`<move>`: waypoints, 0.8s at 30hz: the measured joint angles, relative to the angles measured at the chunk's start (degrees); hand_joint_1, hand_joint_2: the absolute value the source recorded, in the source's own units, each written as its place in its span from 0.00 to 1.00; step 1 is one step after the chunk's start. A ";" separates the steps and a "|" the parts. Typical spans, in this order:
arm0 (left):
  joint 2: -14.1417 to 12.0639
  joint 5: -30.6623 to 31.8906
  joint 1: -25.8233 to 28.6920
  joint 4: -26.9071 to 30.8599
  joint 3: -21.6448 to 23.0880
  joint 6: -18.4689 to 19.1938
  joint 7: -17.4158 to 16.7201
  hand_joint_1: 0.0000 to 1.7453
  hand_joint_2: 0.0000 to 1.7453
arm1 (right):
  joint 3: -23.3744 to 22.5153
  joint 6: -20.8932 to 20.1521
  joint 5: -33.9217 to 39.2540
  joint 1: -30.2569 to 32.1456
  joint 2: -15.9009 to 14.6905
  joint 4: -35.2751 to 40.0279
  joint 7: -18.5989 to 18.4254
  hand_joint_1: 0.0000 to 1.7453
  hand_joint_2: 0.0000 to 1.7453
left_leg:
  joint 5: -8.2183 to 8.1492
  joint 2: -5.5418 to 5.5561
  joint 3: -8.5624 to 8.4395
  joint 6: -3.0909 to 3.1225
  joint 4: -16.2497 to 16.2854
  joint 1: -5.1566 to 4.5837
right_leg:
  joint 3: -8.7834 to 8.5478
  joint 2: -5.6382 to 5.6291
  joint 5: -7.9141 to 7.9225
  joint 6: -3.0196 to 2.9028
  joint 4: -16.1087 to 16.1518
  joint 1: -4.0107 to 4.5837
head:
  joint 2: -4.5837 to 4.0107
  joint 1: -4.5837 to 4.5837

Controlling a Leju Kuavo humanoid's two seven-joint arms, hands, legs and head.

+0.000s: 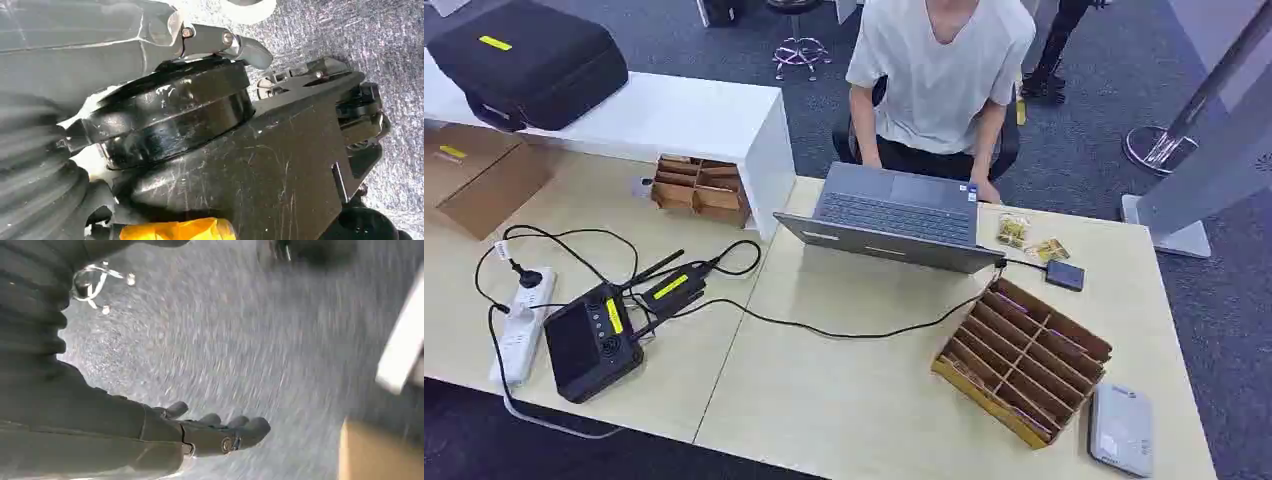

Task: Pass the card to the sensor for recognition and then transmit it.

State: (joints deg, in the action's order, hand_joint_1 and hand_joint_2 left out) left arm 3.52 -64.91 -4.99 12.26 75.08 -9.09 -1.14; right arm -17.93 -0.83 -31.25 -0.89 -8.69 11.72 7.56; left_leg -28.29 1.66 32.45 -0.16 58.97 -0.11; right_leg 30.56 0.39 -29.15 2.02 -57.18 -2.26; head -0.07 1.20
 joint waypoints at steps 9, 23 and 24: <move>0.11 -0.85 0.15 -0.02 0.07 -0.04 0.48 0.00 1.00 | -9.86 1.11 6.60 2.82 -10.57 -0.20 2.05 0.00 1.00 | -0.04 -0.01 -0.02 0.07 0.02 -0.20 | 0.04 -0.01 -0.04 0.09 0.00 -0.12 | 0.00 0.04; 0.66 -2.67 0.22 -0.83 0.04 0.22 1.14 0.00 1.00 | -26.36 3.93 18.27 6.24 -22.53 1.16 -3.94 0.00 1.00 | -0.08 -0.03 -0.01 0.13 0.02 -0.28 | 0.03 -0.02 -0.03 0.13 0.00 -0.25 | 0.00 -0.02; 0.68 -2.99 0.24 -0.90 0.04 0.30 1.25 0.00 1.00 | -28.53 3.91 19.85 6.40 -24.22 1.94 -3.58 0.00 1.00 | -0.08 -0.03 -0.01 0.15 0.02 -0.32 | 0.02 -0.03 -0.01 0.15 0.00 -0.28 | 0.00 -0.04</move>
State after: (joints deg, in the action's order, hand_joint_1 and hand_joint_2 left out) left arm 4.20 -67.91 -4.75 11.37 75.12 -8.79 0.11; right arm -46.46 3.08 -11.40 5.51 -32.91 13.66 3.98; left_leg -28.37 1.63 32.44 -0.01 58.99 -0.43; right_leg 30.58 0.36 -29.16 2.17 -57.18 -2.54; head -0.07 1.16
